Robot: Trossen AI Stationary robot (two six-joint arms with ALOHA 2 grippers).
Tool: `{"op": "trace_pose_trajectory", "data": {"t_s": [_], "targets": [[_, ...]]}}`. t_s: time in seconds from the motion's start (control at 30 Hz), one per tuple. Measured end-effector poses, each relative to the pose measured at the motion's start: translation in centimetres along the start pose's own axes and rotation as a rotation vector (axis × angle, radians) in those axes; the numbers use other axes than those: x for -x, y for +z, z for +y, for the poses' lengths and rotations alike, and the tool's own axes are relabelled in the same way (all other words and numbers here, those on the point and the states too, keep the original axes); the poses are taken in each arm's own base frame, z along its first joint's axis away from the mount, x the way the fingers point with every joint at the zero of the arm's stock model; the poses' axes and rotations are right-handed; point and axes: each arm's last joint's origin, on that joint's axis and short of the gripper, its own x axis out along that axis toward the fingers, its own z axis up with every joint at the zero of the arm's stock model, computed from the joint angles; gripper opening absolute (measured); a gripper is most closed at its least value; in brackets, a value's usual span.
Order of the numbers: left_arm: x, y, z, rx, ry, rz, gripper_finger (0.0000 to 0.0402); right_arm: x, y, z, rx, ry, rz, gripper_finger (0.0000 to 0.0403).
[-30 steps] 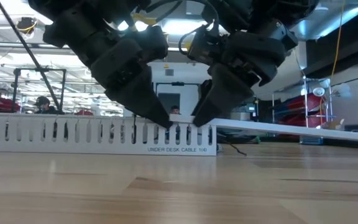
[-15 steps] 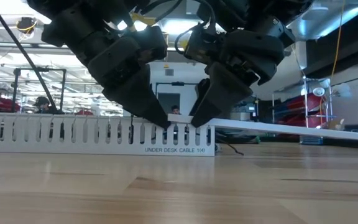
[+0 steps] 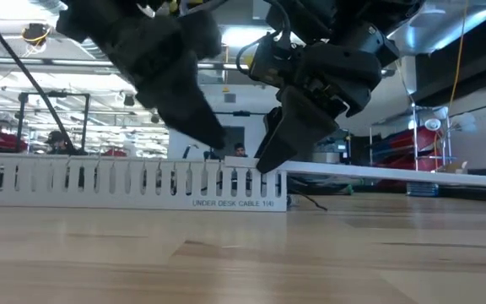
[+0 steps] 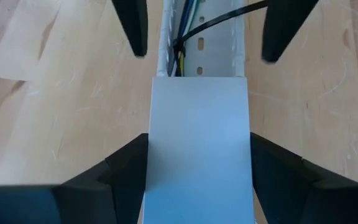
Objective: Ziptie cables
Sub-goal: Close the white cable duct
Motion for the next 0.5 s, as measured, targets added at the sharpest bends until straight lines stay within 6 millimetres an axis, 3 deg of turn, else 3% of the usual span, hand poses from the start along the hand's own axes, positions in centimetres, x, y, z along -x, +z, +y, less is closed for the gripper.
{"op": "trace_pose_trajectory", "data": {"t_s": [0.3, 0.5], "targets": [[2.2, -0.3, 0.7, 0.087, 0.072, 0.086, 0.0248, 0.0, 0.1, 0.0, -0.047, -0.015, -0.014, 0.0225], [1.6, -0.2, 0.6, 0.089, 0.089, 0.05, 0.0245, 0.0, 0.1, 0.0, -0.074, -0.022, -0.016, 0.0225]]}}
